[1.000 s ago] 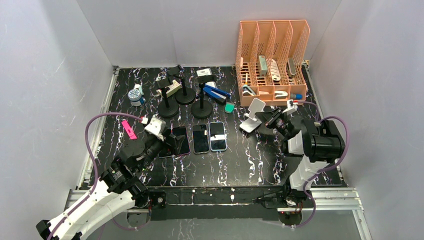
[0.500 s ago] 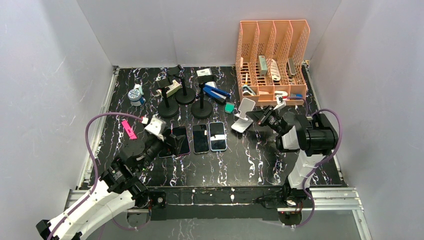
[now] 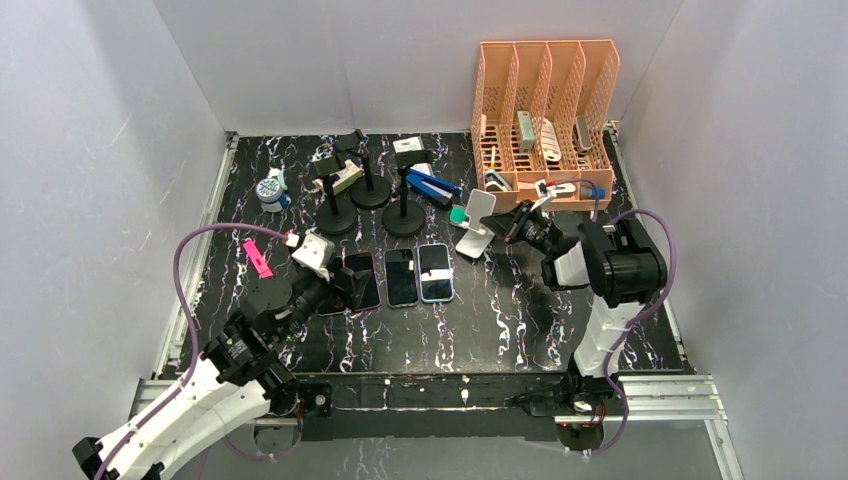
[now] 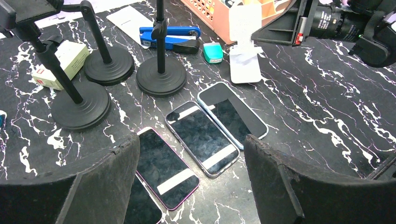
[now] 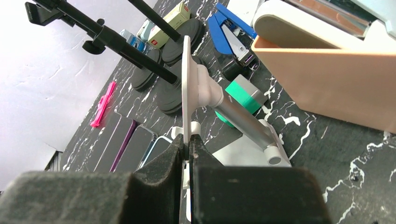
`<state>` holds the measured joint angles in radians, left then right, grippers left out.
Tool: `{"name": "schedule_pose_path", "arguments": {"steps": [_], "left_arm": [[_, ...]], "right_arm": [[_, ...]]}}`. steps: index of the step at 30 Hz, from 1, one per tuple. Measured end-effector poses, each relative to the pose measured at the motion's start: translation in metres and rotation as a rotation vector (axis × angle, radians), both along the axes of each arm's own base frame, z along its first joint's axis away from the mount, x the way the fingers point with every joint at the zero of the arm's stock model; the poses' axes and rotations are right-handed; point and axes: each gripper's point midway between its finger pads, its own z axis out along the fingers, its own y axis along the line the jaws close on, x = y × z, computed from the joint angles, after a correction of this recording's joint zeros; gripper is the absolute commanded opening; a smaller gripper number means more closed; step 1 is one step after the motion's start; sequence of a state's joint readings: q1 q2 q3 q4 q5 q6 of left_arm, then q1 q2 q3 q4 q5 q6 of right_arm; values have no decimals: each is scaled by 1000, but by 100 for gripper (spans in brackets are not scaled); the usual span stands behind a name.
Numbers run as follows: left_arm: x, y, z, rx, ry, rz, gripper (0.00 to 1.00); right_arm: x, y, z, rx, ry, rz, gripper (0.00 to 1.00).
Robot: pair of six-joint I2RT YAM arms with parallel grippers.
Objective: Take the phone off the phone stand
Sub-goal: Move the phone stand to the center of the board.
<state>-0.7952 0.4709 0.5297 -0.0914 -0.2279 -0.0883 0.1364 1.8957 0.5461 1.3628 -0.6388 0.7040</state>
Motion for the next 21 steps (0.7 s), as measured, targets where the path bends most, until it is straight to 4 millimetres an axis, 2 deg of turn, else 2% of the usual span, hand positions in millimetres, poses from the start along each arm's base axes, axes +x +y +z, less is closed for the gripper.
{"name": "schedule_pose_path", "arguments": {"steps": [7,9,11,15,21], "left_arm": [[1,-1,-1,3,0,0,79],[1,-1,0,3,-1,0,79],[1,-1,-1,3,-1,0,79],[1,-1,-3,6,1,-1,79],[1,-1,-4,8,3,-1,79]], "right_arm": [[11,6,-1,-12,-25,12,3],[14,8,-1,-14,-31,17,6],[16,10,-2,-15,-34,21,13],[16,11,-3,-17,-33,22,34],[4,7,-27,-37,60,3,48]]}}
